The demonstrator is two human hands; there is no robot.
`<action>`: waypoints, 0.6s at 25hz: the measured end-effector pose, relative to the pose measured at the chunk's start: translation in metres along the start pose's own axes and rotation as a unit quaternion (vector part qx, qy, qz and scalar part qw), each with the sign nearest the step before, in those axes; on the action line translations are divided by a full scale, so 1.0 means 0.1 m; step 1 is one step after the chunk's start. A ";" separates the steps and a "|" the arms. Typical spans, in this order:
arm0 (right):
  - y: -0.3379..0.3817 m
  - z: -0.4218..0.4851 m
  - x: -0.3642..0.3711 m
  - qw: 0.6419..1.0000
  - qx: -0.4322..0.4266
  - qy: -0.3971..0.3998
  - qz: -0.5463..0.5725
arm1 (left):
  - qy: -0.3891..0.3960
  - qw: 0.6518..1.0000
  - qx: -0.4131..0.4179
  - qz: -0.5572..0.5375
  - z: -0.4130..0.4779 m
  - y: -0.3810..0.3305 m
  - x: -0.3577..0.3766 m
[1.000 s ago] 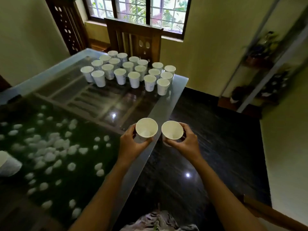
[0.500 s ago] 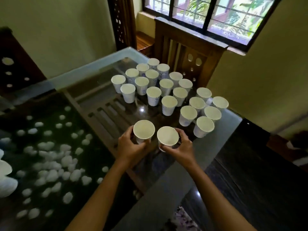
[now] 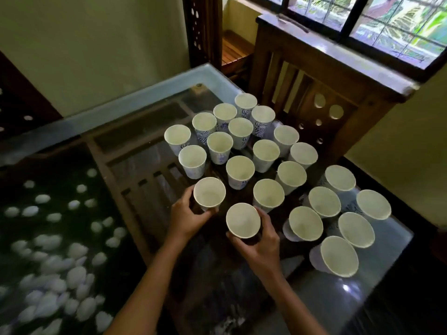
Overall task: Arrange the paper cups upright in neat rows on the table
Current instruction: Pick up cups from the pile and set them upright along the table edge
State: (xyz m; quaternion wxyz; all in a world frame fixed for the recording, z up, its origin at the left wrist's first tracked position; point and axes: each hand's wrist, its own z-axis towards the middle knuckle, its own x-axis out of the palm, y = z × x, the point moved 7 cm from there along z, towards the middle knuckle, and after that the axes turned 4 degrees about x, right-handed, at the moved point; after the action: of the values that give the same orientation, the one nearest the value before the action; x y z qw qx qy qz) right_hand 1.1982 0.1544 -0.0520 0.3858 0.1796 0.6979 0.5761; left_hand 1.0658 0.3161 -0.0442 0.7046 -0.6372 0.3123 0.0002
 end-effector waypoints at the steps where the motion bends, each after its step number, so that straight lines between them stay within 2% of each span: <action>1: -0.02 0.01 0.01 1.000 0.005 -0.006 0.004 | 0.001 1.000 -0.005 -0.005 0.05 0.03 0.03; 15: -0.06 0.07 0.10 0.998 0.017 -0.055 -0.012 | 0.027 0.999 -0.010 -0.028 0.26 0.12 0.15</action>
State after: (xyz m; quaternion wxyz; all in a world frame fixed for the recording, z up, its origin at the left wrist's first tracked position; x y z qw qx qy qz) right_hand 1.1980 0.1641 -0.0614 0.4269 0.2093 0.6877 0.5486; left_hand 1.0844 0.3354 -0.0622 0.6889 -0.6526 0.3138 -0.0336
